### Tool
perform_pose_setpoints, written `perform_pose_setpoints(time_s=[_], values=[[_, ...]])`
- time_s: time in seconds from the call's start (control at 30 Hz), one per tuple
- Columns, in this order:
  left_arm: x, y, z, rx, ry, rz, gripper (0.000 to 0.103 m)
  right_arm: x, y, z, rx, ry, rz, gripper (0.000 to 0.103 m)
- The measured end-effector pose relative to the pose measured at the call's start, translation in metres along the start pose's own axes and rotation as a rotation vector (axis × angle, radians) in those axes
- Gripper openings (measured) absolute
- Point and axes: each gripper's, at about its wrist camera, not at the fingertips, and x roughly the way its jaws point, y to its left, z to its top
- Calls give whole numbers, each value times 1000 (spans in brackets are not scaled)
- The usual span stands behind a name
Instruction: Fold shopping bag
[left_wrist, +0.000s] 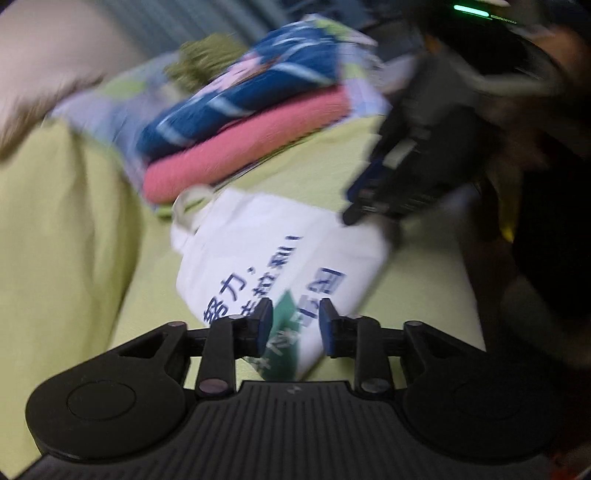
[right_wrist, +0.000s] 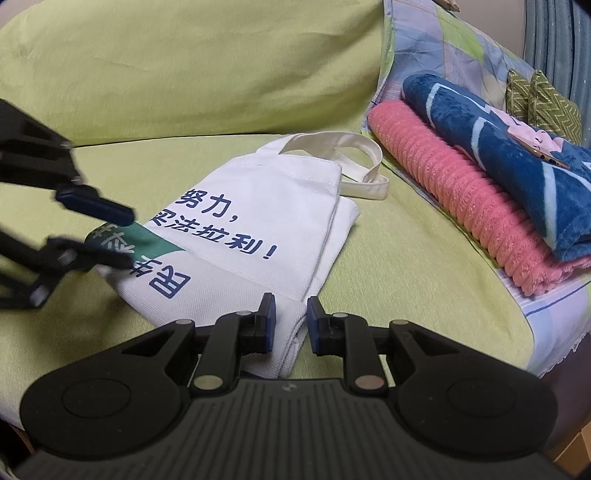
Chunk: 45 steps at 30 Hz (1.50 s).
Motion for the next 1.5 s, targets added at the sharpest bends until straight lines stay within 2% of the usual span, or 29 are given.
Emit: perform_pose_setpoints(time_s=[0.07, 0.13, 0.23, 0.37, 0.43, 0.53, 0.7, 0.77, 0.87, 1.5], values=[[-7, -14, -1, 98, -15, 13, 38, 0, 0, 0, 3, 1, 1, 19], [-7, -23, -3, 154, -3, 30, 38, 0, 0, 0, 2, 1, 1, 19], [0, -33, -9, 273, 43, 80, 38, 1, -1, 0, 5, 0, 3, 19], [15, -46, -17, 410, 93, 104, 39, 1, -2, 0, 7, 0, 4, 19], [22, -51, -21, 466, 101, 118, 46, -1, 2, 1, 16, -1, -5, 19], [34, -57, -26, 537, 100, 145, 47, 0, 2, 0, 15, -1, -2, 19], [47, -58, -26, 567, 94, 143, 44, 1, 1, 0, 17, 0, 4, 19], [48, -56, -25, 559, 92, 132, 38, 1, 0, -1, 20, 0, 6, 20], [50, -53, -24, 547, 90, 115, 35, 1, -1, 0, 21, 0, 7, 20], [48, -41, -19, 465, 96, 68, 33, 1, -4, 2, -5, -14, 14, 22]])
